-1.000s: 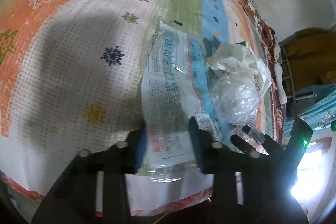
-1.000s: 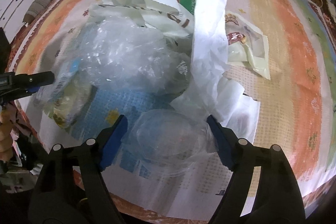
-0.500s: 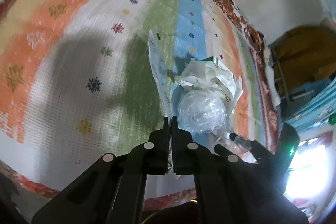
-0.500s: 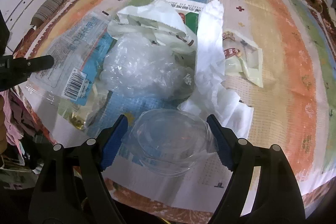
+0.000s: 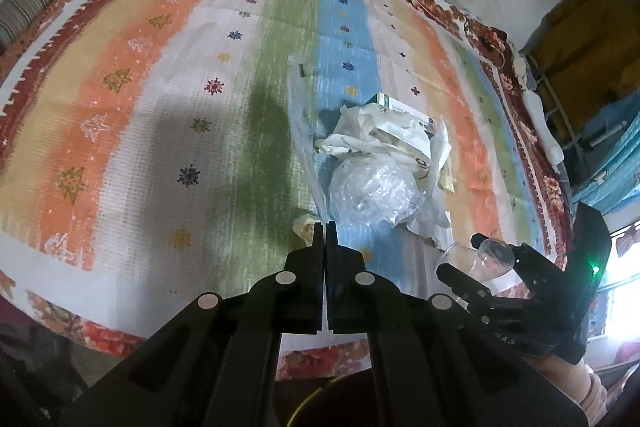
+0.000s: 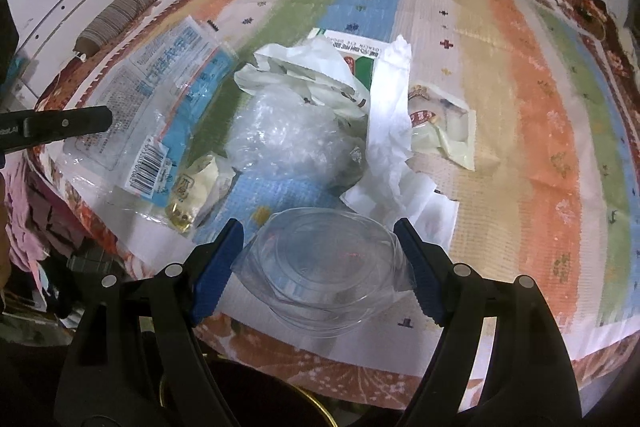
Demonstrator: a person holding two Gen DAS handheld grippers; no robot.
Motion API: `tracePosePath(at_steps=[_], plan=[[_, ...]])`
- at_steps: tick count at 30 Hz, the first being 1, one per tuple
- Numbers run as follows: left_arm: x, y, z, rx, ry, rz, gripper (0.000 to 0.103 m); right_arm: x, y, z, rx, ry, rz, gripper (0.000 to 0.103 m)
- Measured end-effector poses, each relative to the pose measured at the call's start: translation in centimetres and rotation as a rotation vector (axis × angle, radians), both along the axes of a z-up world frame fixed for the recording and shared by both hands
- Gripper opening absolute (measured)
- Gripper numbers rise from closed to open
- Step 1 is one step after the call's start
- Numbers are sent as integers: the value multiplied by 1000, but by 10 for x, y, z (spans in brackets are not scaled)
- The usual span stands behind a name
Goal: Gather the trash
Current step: 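Close left tool on the thin clear plastic strip while right tool grasps the clear plastic lid, then carry the strip in left tool and lid in right tool over the bin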
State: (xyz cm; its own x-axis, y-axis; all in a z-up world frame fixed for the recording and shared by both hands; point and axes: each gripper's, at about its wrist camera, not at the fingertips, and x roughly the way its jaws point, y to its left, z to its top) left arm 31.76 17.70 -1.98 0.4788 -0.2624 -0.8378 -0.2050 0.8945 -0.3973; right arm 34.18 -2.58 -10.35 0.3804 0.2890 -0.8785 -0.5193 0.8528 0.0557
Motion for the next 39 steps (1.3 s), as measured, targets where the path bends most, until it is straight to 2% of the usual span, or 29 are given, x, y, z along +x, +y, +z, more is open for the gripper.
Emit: tracePosePath(at_steps=[7,13,28,39], plan=[[-16,-11,19,54,-15,22,0,-26,-16,33,46,-101,-20,73],[-34,-18,42,123,-51,78,0,-43,-33,44,86,-106,-37,73],[-93,-52,66,86,-151,35,0,-96,-60,52,135,-130,-41,73],[-166,-98,72,92,-242,-21,0,-140,-77,49,161,-137,-27,73]])
